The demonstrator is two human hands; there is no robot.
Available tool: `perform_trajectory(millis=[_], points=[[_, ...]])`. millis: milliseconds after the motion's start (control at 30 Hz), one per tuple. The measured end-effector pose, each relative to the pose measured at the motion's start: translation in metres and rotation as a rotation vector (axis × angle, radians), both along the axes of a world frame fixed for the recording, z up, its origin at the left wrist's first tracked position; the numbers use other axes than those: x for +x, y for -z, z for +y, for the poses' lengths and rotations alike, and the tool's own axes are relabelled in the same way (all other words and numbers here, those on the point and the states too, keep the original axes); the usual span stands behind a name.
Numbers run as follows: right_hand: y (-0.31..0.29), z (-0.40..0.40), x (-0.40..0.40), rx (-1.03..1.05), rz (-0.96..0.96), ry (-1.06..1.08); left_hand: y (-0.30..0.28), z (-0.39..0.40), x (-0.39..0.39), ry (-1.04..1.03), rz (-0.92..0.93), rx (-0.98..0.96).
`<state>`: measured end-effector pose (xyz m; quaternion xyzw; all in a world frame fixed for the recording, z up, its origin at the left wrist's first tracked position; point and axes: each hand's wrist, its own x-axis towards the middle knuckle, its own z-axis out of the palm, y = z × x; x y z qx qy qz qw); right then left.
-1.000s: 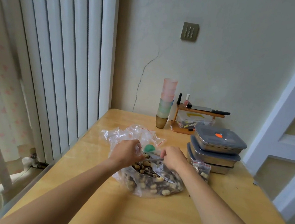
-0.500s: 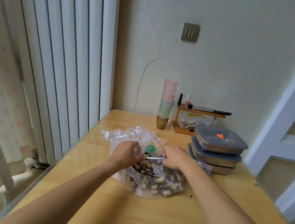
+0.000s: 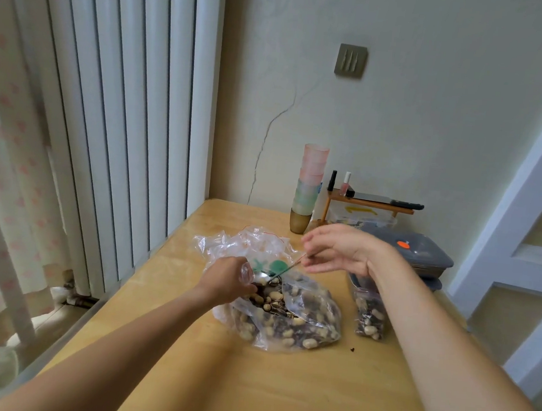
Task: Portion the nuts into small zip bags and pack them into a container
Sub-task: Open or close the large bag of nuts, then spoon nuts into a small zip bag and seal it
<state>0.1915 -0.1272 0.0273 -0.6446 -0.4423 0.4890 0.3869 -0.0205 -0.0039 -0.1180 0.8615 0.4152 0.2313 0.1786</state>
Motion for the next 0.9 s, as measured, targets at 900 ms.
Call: perform_trajectory(millis=[900], points=[[0.090,0.041,-0.034,0.696,-1.007,0.253,0.039,-0.006,0.007,-0.148,-0.212,0.163]])
